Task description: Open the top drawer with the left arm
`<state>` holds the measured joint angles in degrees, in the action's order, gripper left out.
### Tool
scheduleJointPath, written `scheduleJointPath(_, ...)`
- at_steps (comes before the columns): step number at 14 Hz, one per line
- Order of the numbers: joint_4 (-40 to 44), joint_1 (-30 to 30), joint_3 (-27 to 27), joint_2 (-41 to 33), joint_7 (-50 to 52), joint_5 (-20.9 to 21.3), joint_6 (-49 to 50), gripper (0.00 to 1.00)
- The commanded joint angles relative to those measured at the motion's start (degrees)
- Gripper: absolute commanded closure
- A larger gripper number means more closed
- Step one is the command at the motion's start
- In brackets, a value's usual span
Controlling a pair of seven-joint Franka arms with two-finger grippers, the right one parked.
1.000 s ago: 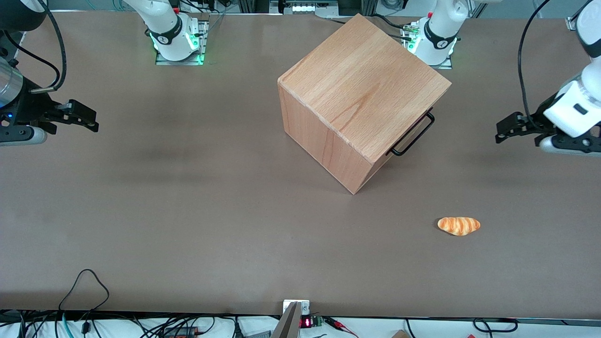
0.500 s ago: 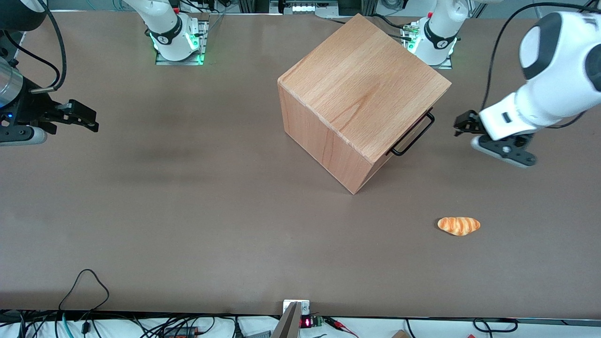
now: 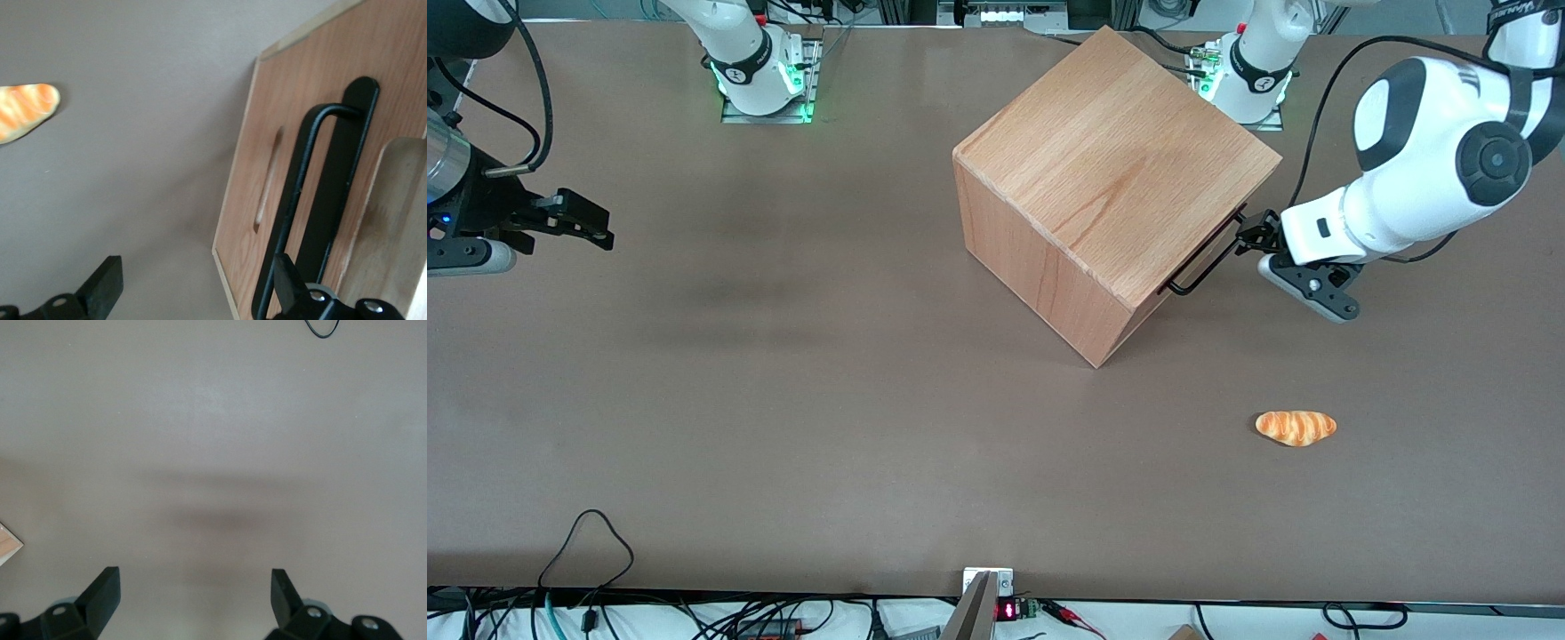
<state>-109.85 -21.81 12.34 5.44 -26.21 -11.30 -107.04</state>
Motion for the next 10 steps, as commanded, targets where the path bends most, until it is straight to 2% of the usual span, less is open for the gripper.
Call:
scheduleJointPath(1,-0.5,-0.1,-1.2,0.2,-2.2,-1.3,-0.8,0.00)
scheduleJointPath(10,-3.2,-0.2,-2.1,1.4,-2.4,-1.4,-5.5,0.00)
